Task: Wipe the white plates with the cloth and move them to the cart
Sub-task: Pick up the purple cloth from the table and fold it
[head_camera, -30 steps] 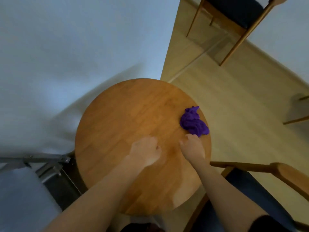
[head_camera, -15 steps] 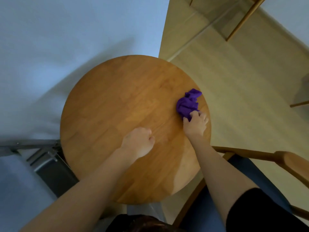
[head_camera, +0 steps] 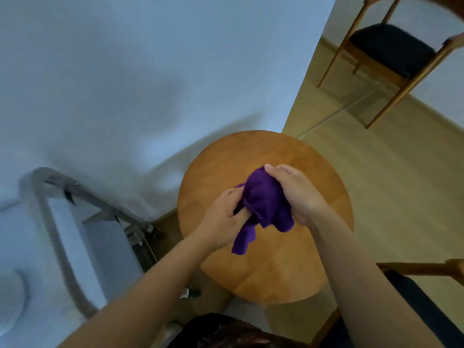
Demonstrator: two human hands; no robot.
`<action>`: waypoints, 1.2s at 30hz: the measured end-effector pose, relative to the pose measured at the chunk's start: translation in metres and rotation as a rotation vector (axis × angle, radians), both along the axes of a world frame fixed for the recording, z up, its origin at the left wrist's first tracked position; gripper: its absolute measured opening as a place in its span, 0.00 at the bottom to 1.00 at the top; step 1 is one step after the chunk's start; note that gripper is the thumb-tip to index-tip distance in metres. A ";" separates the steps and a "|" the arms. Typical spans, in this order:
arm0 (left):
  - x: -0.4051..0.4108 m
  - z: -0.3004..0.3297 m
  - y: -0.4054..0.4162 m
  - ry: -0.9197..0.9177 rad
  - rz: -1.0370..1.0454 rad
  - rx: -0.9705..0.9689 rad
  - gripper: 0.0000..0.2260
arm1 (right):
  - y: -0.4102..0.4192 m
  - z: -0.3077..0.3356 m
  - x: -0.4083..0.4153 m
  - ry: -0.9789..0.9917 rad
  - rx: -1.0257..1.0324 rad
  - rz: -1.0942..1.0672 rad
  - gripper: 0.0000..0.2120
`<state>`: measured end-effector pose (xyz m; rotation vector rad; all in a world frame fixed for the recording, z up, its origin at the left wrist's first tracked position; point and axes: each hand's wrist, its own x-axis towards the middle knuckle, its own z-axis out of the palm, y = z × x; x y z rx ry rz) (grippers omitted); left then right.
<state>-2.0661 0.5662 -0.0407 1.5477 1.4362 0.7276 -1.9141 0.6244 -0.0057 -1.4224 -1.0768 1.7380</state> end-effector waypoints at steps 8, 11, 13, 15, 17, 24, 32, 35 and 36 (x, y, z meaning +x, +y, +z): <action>-0.093 0.103 -0.073 -0.501 0.458 -0.083 0.09 | -0.085 0.064 -0.097 -0.074 0.135 0.506 0.35; -0.127 0.124 -0.089 -0.507 0.491 -0.072 0.08 | -0.115 0.072 -0.126 -0.303 0.377 0.546 0.54; -0.143 0.134 -0.097 -0.521 0.475 -0.065 0.07 | -0.129 0.076 -0.144 -0.418 0.580 0.419 0.49; -0.153 0.139 -0.103 -0.549 0.465 -0.087 0.05 | -0.136 0.079 -0.162 -0.384 0.697 0.312 0.27; -0.161 0.144 -0.106 -0.605 0.464 -0.110 0.05 | -0.138 0.084 -0.174 -0.342 0.706 0.291 0.12; -0.185 0.149 -0.116 -0.727 0.461 -0.145 0.07 | -0.137 0.099 -0.180 -0.364 0.766 0.208 0.15; -0.193 0.152 -0.118 -1.043 0.634 -0.237 0.04 | -0.132 0.110 -0.164 -0.702 0.900 0.565 0.34; -0.186 0.155 -0.117 -1.174 0.668 -0.307 0.05 | -0.131 0.109 -0.163 -0.602 0.942 0.578 0.26; -0.185 0.156 -0.116 -1.172 0.670 -0.310 0.05 | -0.129 0.110 -0.160 -0.582 0.920 0.577 0.22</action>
